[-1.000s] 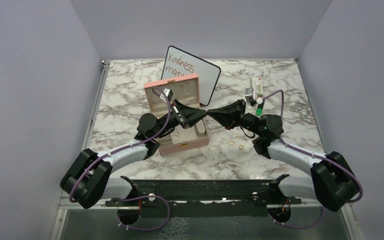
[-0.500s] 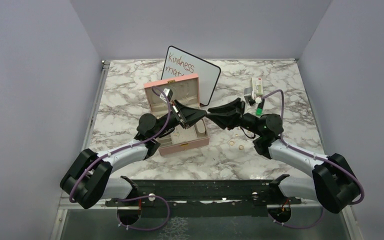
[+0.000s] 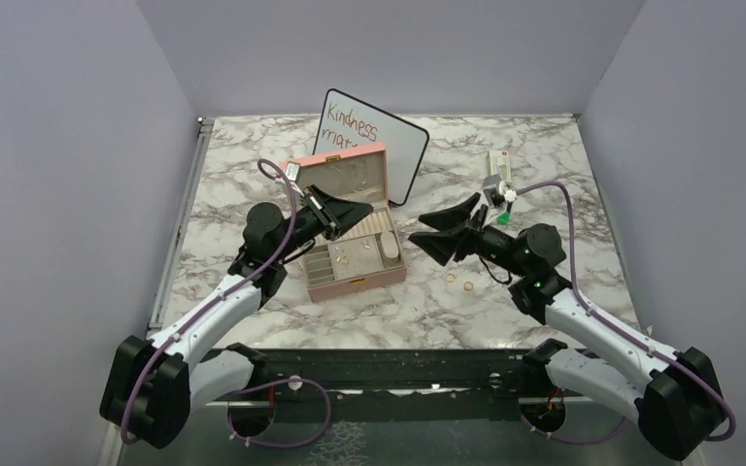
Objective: Organize the mixed jewelry
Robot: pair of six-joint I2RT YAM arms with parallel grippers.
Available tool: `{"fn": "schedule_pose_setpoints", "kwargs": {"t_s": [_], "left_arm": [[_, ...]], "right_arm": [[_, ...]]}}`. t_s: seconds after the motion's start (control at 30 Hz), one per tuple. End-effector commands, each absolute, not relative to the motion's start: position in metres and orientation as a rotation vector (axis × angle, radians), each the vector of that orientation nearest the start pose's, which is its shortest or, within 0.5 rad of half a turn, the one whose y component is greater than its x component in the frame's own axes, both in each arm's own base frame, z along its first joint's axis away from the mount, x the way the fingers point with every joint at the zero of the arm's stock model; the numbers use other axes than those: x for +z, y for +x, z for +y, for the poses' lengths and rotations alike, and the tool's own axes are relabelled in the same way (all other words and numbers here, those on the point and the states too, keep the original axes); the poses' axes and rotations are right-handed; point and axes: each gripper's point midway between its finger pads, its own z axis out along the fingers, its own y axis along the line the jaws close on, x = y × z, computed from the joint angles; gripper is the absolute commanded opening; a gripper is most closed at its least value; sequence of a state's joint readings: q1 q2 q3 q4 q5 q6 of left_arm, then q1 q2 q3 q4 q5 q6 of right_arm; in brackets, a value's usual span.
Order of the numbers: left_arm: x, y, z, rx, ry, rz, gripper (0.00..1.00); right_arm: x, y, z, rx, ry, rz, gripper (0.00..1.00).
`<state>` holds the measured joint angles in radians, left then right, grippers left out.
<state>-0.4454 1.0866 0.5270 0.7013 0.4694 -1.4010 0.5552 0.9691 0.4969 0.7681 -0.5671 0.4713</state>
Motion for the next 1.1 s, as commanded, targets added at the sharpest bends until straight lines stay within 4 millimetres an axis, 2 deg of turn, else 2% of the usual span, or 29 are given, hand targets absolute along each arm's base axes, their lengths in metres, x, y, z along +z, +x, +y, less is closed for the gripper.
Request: {"fn": "schedule_pose_setpoints", "kwargs": {"t_s": [0.0, 0.17, 0.23, 0.4, 0.53, 0.67, 0.87, 1.07], "left_arm": [[0.244, 0.263, -0.244, -1.421, -0.260, 2.026, 0.10], [0.205, 0.264, -0.211, -1.006, -0.191, 2.261, 0.10], [0.193, 0.262, -0.204, -0.916, -0.141, 2.325, 0.10], [0.160, 0.263, -0.194, -0.745, -0.040, 2.494, 0.09], [0.143, 0.266, -0.193, -0.649, -0.031, 2.564, 0.08], [0.126, 0.269, -0.195, -0.500, -0.032, 2.618, 0.08], [0.124, 0.278, -0.201, -0.425, -0.040, 2.637, 0.08], [0.130, 0.287, -0.197, -0.374, -0.061, 2.614, 0.08]], "right_arm": [[0.256, 0.235, 0.257, 1.162, -0.443, 1.546, 0.64], [0.221, 0.234, 0.254, 1.176, -0.354, 1.705, 0.64], [0.204, 0.234, 0.254, 1.189, -0.312, 1.789, 0.62], [0.163, 0.224, 0.260, 1.291, -0.217, 1.932, 0.56], [0.130, 0.220, 0.259, 1.329, -0.066, 2.043, 0.54], [0.101, 0.218, 0.260, 1.328, 0.007, 2.128, 0.50], [0.088, 0.217, 0.265, 1.344, -0.018, 2.135, 0.50], [0.089, 0.217, 0.264, 1.346, -0.036, 2.095, 0.50]]}}
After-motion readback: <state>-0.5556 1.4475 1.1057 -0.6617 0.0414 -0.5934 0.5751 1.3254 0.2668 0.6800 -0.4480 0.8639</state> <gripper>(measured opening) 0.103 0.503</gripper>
